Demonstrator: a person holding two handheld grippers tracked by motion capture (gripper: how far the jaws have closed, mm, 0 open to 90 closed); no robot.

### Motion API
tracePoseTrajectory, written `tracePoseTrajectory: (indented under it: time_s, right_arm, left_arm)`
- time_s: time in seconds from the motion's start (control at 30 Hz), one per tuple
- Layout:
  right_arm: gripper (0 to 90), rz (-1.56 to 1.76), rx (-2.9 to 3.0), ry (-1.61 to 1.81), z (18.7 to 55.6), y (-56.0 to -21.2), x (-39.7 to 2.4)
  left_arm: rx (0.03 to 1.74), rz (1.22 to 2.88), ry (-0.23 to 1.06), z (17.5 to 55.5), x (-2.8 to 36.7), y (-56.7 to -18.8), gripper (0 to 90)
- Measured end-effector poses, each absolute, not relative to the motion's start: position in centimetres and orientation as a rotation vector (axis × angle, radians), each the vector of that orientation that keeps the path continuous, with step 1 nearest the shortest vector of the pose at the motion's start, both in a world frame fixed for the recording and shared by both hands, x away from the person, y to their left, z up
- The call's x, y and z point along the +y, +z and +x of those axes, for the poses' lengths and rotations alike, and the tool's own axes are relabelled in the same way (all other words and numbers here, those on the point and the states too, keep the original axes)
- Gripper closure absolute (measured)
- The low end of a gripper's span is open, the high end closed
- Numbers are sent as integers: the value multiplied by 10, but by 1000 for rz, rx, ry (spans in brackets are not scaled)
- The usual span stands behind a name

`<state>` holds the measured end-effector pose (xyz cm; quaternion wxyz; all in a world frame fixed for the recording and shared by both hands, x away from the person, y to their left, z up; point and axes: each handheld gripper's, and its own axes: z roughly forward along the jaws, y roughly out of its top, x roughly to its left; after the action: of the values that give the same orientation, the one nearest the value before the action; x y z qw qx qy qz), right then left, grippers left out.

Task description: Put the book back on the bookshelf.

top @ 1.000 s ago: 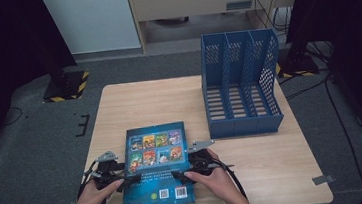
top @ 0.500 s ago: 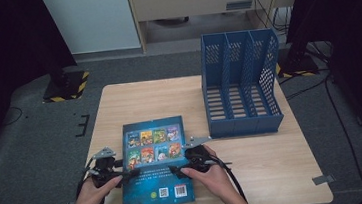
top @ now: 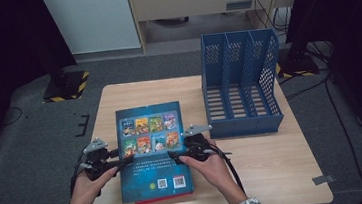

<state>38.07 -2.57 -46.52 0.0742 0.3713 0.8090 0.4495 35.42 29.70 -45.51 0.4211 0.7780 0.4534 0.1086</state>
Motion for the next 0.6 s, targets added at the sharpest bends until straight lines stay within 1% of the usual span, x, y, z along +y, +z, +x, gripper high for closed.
tracePoseTrajectory:
  time_s: [0.13,0.27,0.6]
  right_arm:
    - [298,1102,2395,1360,385,-457,-26]
    - [342,1113,2355,1382,394,-447,-29]
    - [414,1079,2281,1393,404,-429,-30]
  left_arm:
    - [1112,1960,311,360,295,-448,354]
    - [1091,1952,352,366,294,-439,409]
    - [1069,1906,458,371,294,-426,455]
